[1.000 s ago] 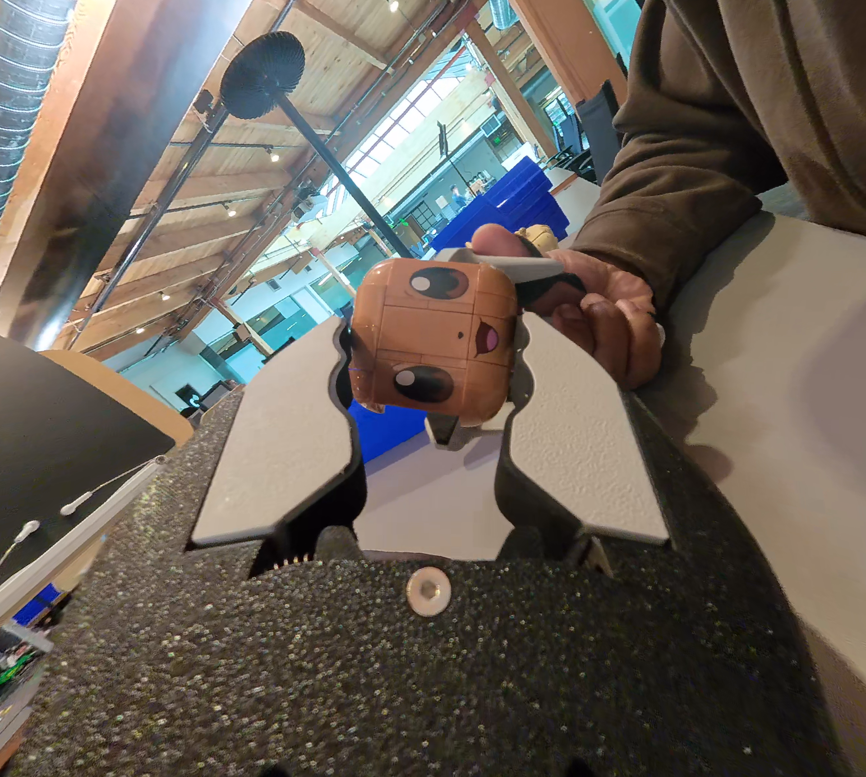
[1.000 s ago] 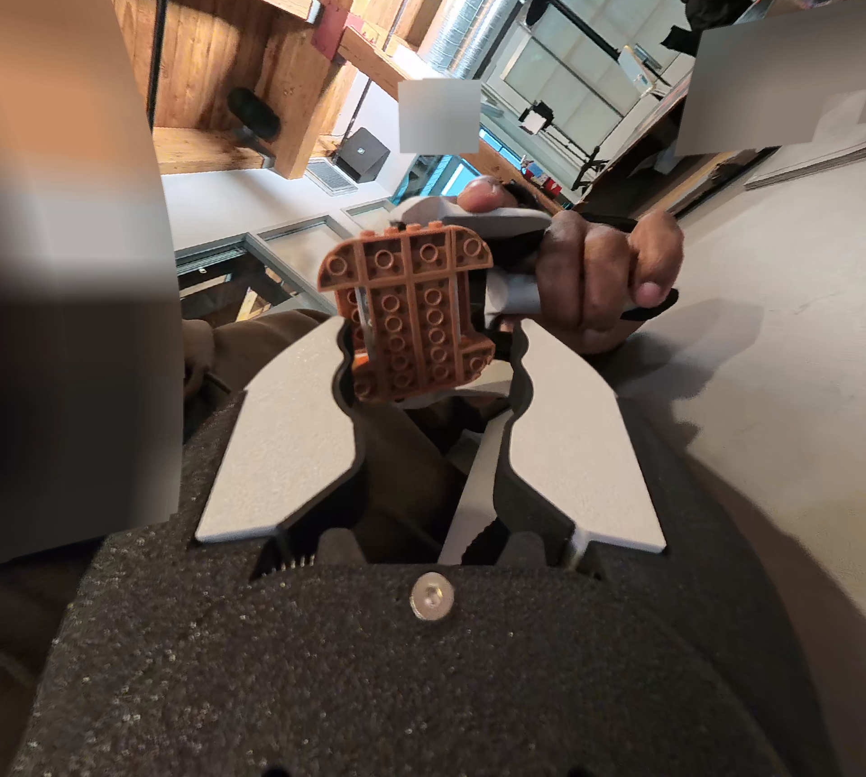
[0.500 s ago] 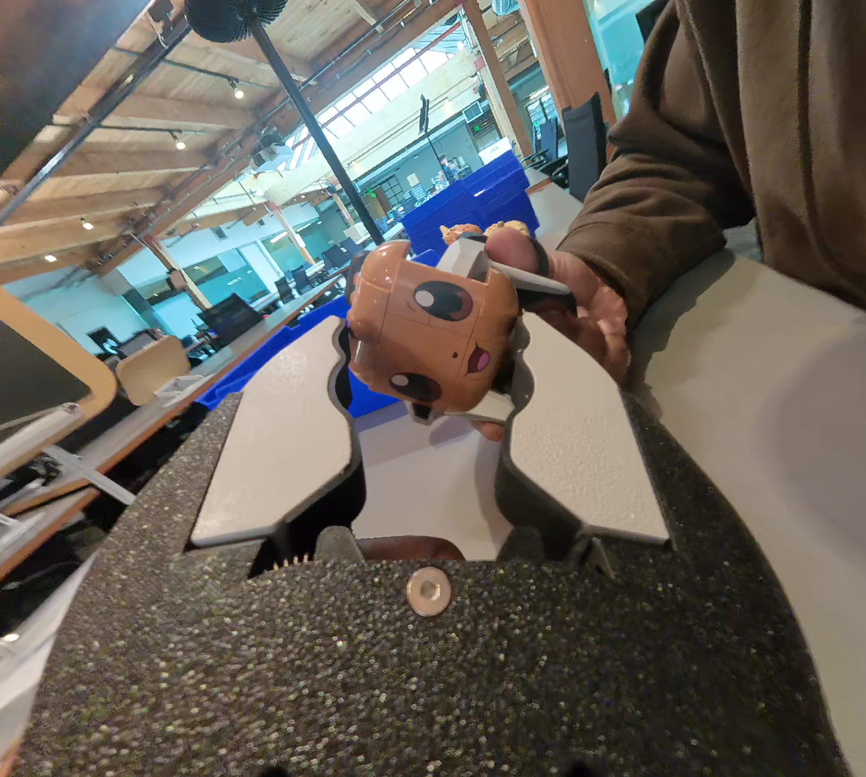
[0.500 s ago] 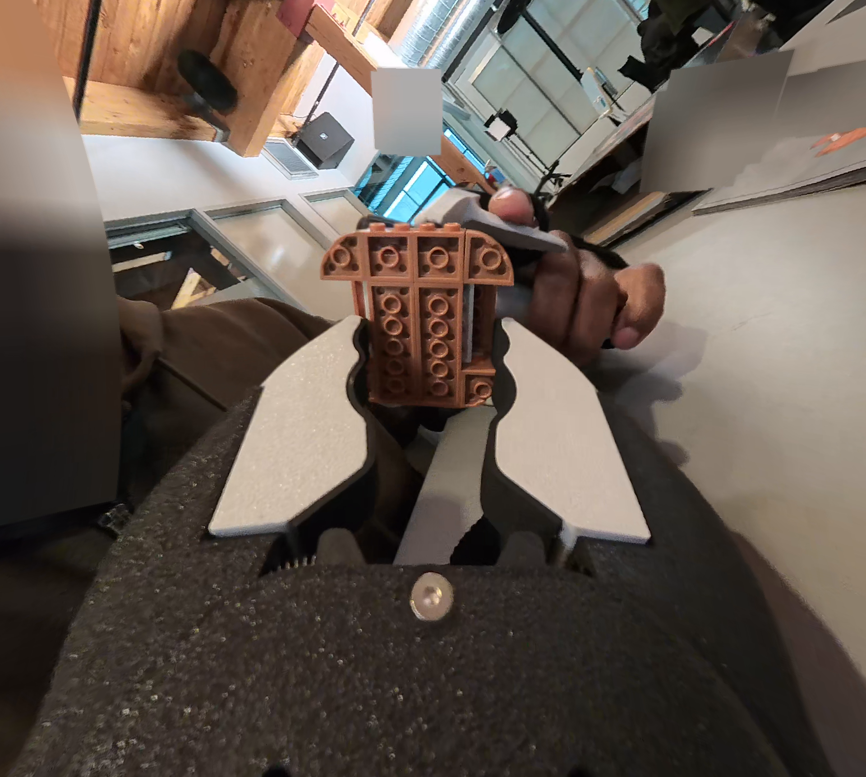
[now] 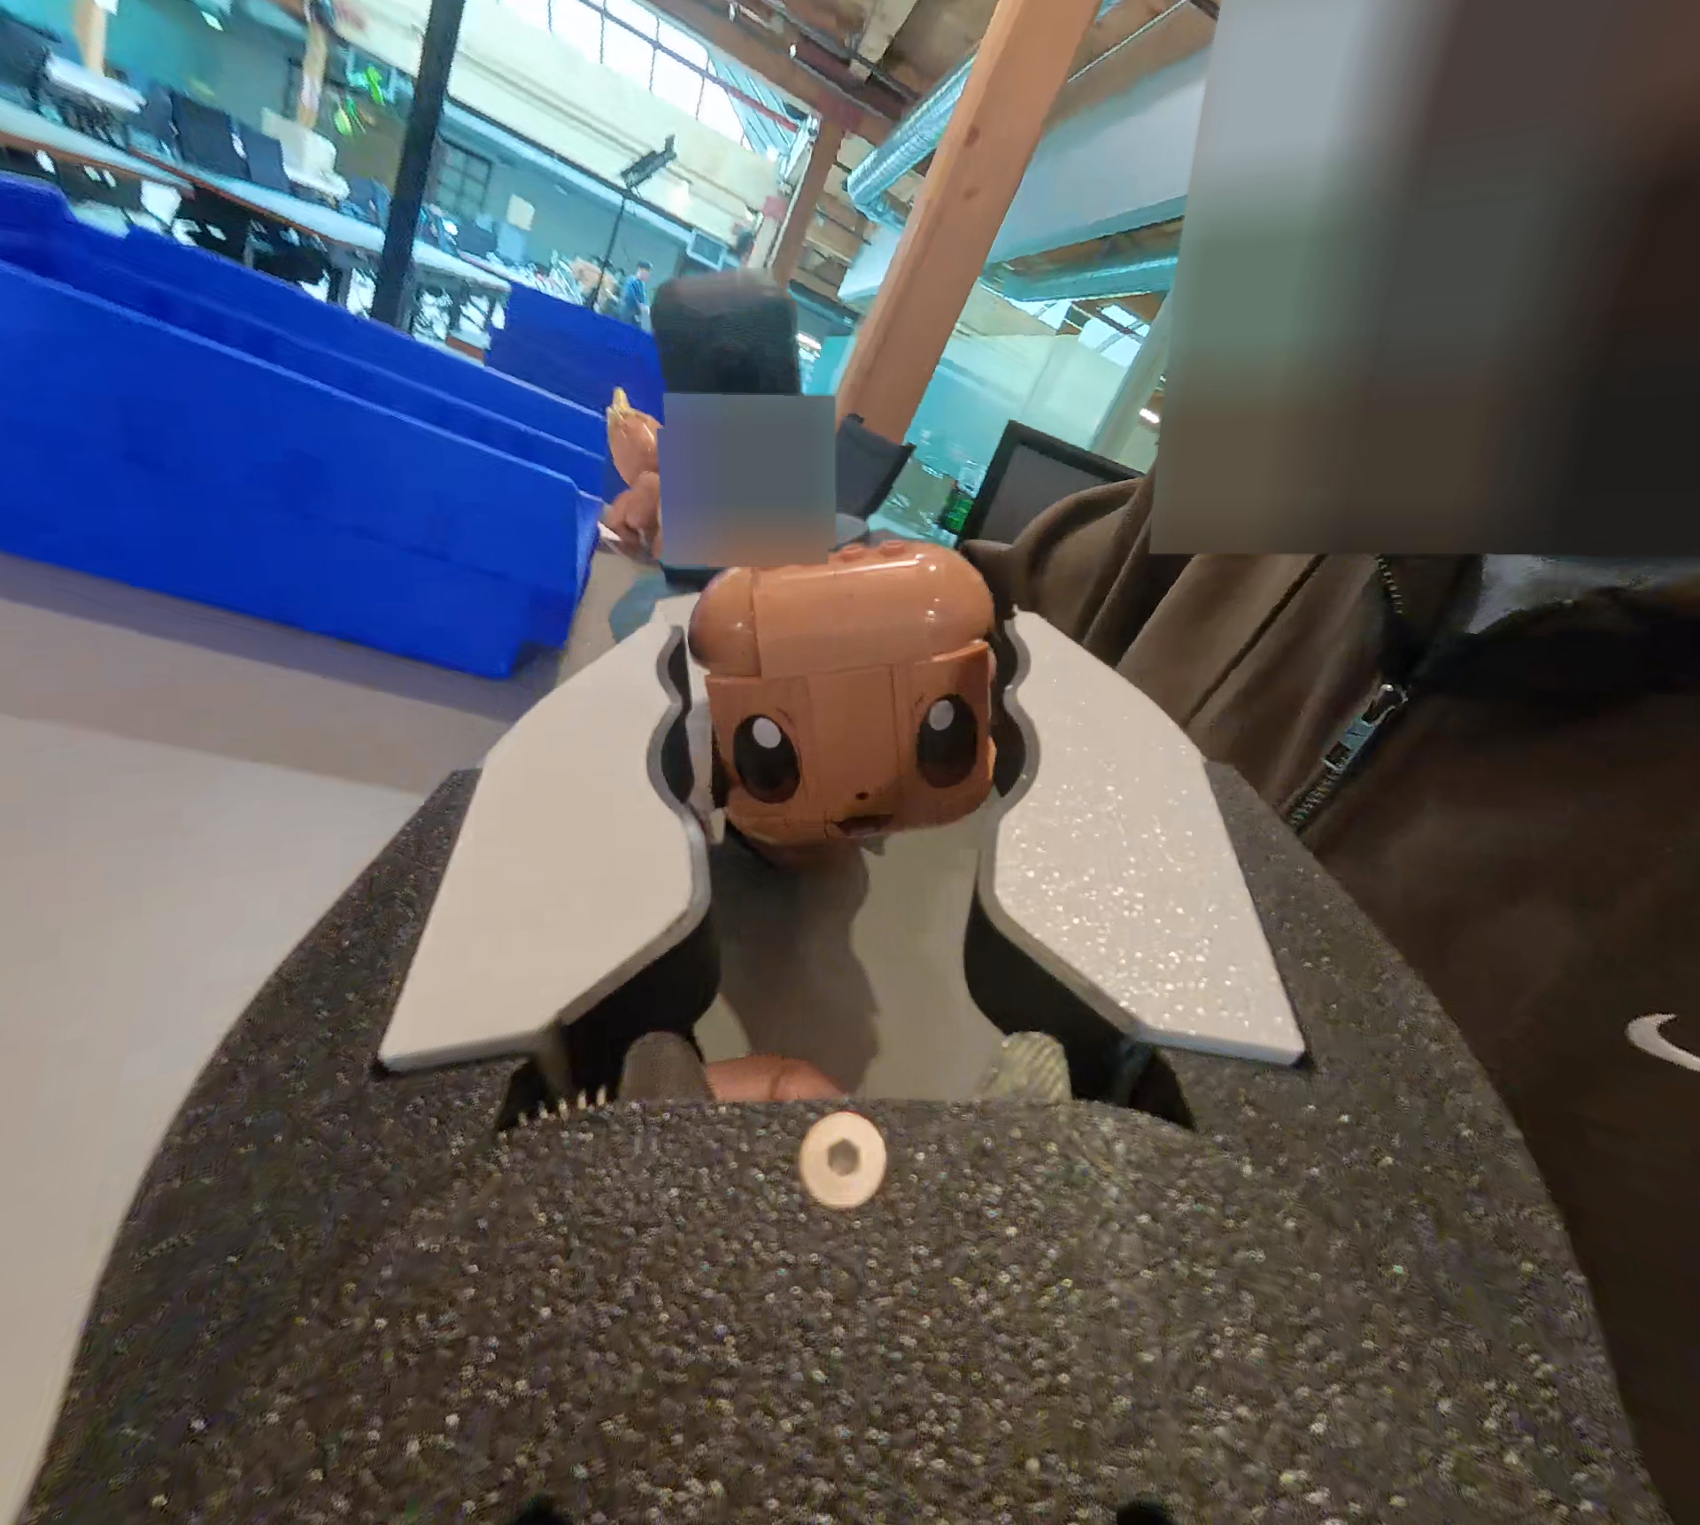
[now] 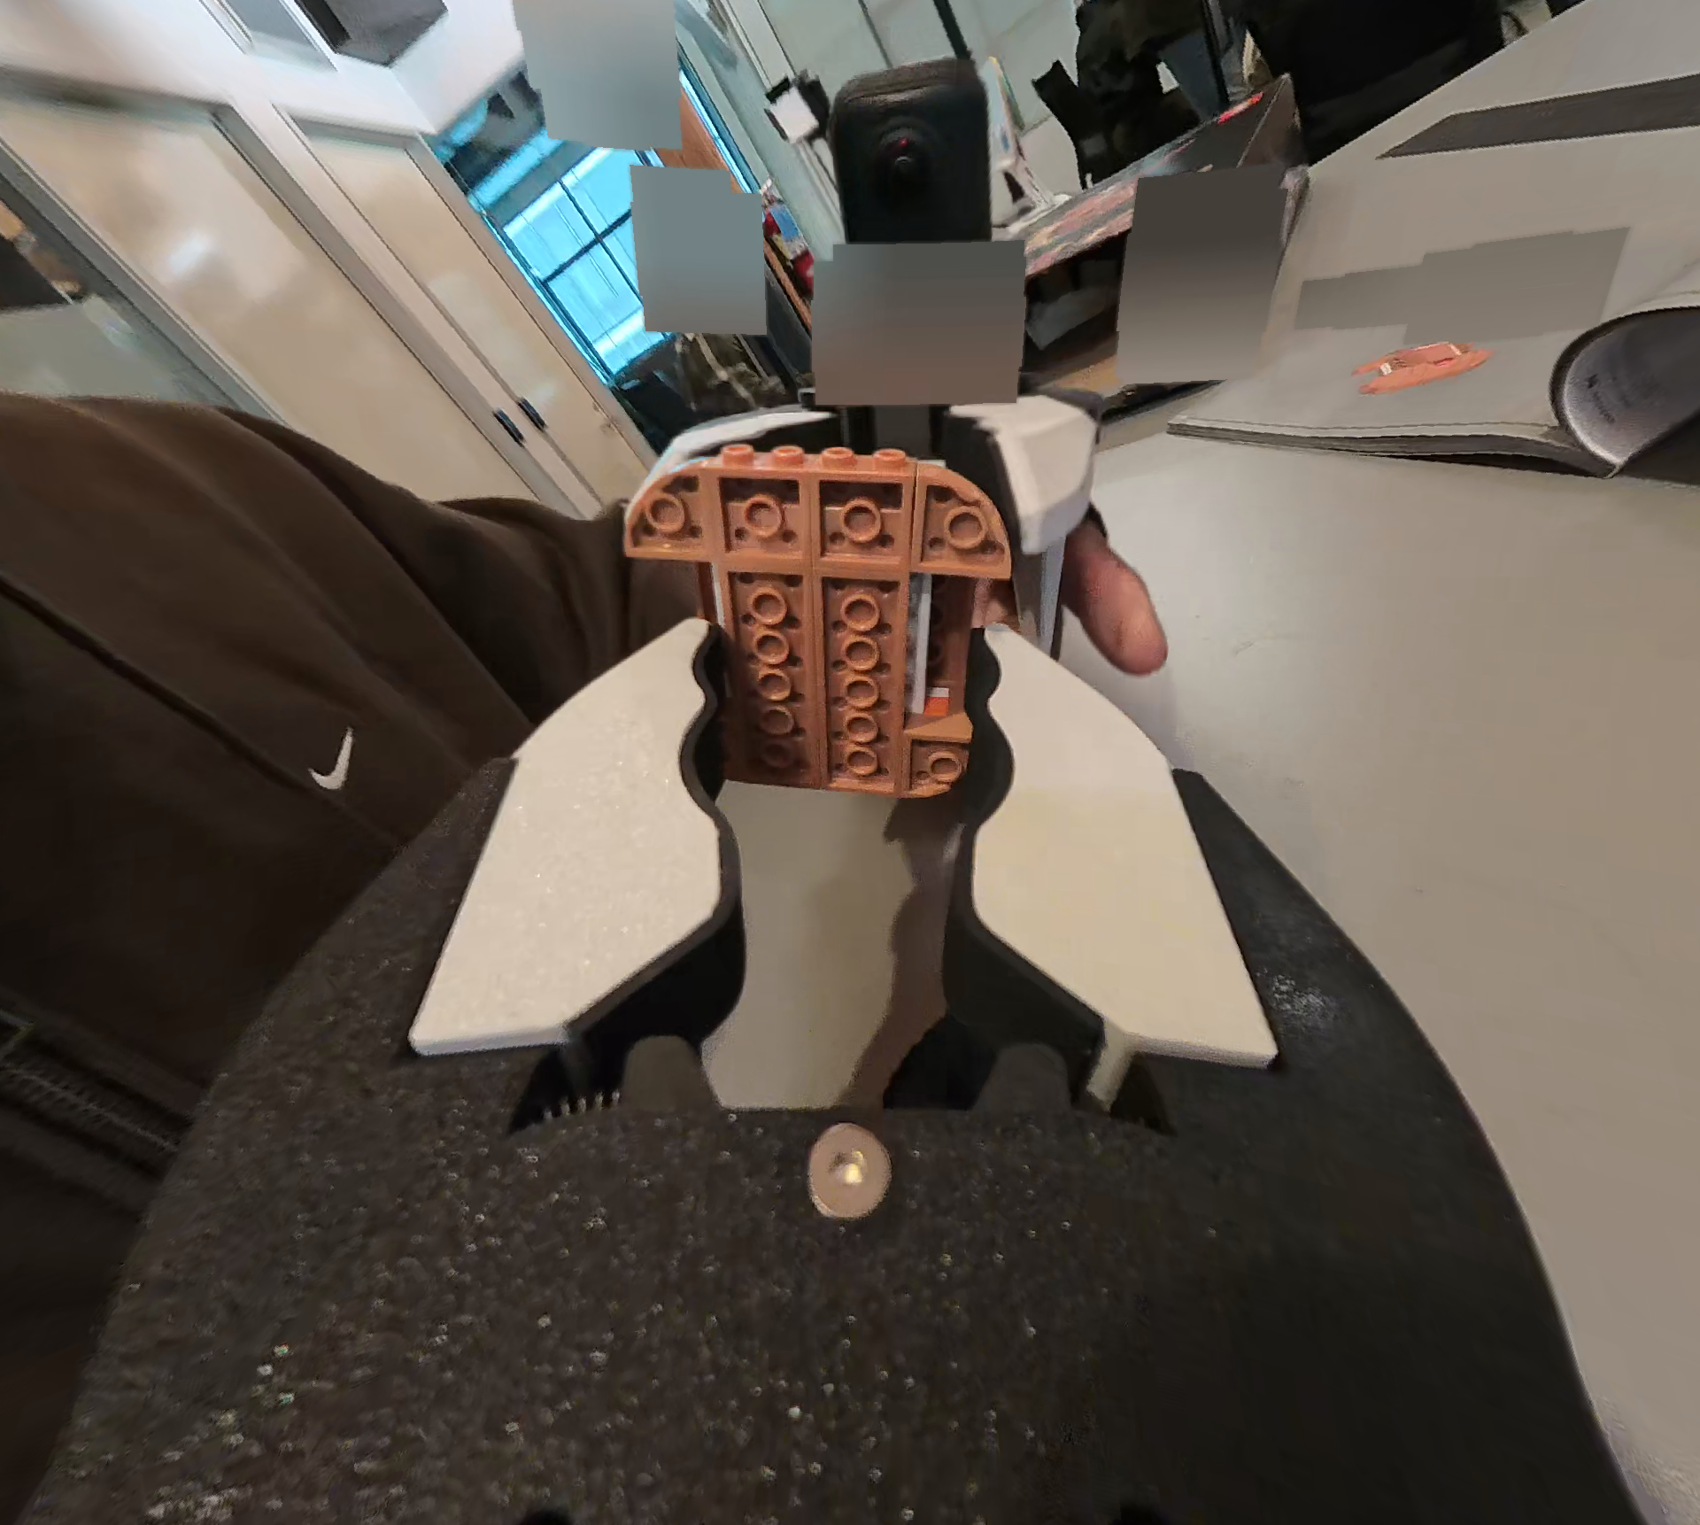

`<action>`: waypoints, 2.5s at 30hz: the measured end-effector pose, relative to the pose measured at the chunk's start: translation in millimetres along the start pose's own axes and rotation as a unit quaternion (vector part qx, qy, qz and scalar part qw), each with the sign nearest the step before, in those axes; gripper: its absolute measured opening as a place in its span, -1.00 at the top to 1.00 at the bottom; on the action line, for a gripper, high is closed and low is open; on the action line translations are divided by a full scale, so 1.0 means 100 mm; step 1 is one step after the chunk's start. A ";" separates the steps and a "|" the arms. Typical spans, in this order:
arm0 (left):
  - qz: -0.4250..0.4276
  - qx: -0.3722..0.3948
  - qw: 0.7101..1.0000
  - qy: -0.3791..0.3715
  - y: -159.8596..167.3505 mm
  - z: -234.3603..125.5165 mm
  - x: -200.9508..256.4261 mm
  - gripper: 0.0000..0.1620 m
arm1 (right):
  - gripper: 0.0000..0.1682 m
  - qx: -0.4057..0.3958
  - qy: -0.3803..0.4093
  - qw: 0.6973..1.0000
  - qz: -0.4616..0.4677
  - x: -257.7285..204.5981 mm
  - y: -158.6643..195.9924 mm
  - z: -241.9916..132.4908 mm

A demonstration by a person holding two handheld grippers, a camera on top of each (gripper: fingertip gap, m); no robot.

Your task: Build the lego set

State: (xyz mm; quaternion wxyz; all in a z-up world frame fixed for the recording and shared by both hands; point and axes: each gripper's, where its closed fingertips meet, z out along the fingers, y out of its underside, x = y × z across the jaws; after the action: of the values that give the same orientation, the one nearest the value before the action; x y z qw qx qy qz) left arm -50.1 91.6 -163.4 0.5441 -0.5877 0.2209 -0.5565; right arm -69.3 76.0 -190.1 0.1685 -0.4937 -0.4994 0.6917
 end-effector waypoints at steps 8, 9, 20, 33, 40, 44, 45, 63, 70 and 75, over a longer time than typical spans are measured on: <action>-0.020 -0.019 1.000 0.003 0.12 0.05 0.00 0.24 | 0.40 -0.014 0.026 0.999 -0.020 0.03 0.02 -0.01; -0.018 -0.016 1.000 -0.001 0.12 0.05 -0.02 0.24 | 0.40 -0.013 0.029 0.999 -0.019 0.04 0.01 -0.01; -0.014 0.021 1.000 -0.012 0.07 0.02 -0.07 0.25 | 0.34 -0.019 0.068 0.997 -0.025 0.10 0.00 -0.05; -0.014 0.049 0.998 -0.029 0.01 -0.01 -0.13 0.25 | 0.26 -0.181 0.240 0.918 -0.259 -0.04 -0.19 -1.08; 0.002 0.032 0.999 -0.042 0.07 0.02 -0.12 0.24 | 0.10 -0.525 0.265 0.763 -0.268 0.17 0.42 -2.11; 0.013 0.021 0.999 -0.042 0.10 0.04 -0.10 0.24 | 0.03 -0.620 0.238 0.708 -0.242 0.25 0.60 -2.29; 0.016 0.020 0.999 -0.042 0.11 0.05 -0.10 0.24 | -0.01 -0.637 0.229 0.697 -0.235 0.26 0.65 -2.30; 0.024 0.013 0.999 -0.046 0.12 0.03 -0.10 0.25 | 0.05 -0.655 0.224 0.704 -0.160 0.40 0.91 -2.35; 0.008 0.029 0.999 -0.040 0.08 0.02 -0.10 0.25 | 0.06 -0.426 0.241 0.844 -0.218 0.43 0.50 -1.74; -0.001 0.048 0.998 -0.036 0.03 -0.01 -0.11 0.25 | 0.07 -0.264 0.215 0.910 -0.236 0.35 0.27 -1.30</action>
State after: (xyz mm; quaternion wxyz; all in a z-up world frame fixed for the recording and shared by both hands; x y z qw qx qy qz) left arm -53.1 99.7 -170.4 0.5786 -0.5807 0.1737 -0.5457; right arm 32.2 157.3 -232.6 0.2940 -0.5243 -0.7176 0.3518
